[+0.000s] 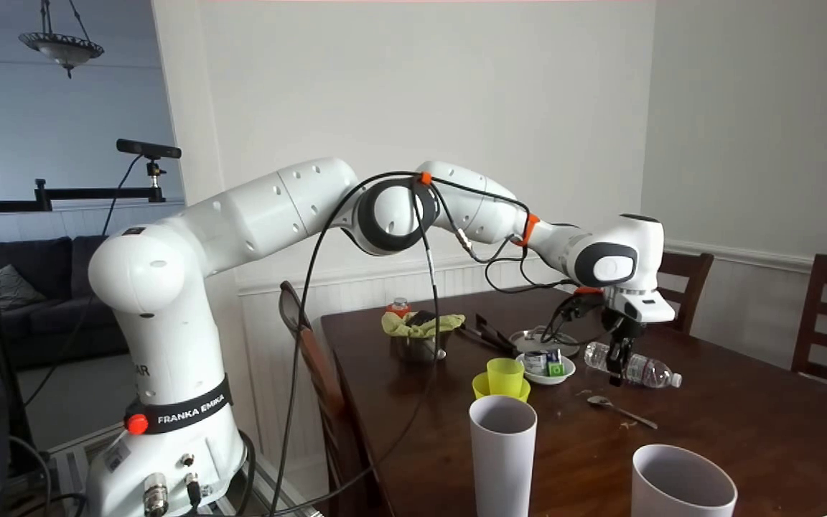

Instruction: Pick up the yellow cup and move it into the yellow bowl, pick up the metallic spoon and put it in the yellow cup that is in the yellow bowl

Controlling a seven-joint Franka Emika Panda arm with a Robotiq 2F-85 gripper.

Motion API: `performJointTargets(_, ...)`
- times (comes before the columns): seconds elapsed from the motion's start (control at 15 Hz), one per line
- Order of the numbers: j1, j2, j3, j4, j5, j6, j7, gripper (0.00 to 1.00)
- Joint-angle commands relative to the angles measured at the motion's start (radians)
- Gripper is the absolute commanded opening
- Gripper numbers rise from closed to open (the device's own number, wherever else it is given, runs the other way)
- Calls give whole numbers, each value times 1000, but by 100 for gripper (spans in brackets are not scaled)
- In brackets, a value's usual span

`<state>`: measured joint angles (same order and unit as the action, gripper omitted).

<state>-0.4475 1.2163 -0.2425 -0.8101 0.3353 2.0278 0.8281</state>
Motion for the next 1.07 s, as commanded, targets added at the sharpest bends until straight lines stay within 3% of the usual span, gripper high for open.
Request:
performJointTargets(0.0,16,-30,-17,-37,-16,28,-20,34)
performJointTargets(0.13,9,-5,-21,-16,-12,53,-31,41)
performJointTargets(0.53,-16,64,-13,23,-7,69,-104,84)
performJointTargets(0.73,-22,88,-13,32,-6,63,-122,99)
performJointTargets(0.8,-26,97,-11,38,-5,60,-130,100)
performJointTargets(0.87,-25,100,-13,38,-6,57,-133,93)
performJointTargets(0.93,-26,105,-12,39,-5,57,-137,72)
performJointTargets(1.0,-27,107,-11,42,-5,54,-143,72)
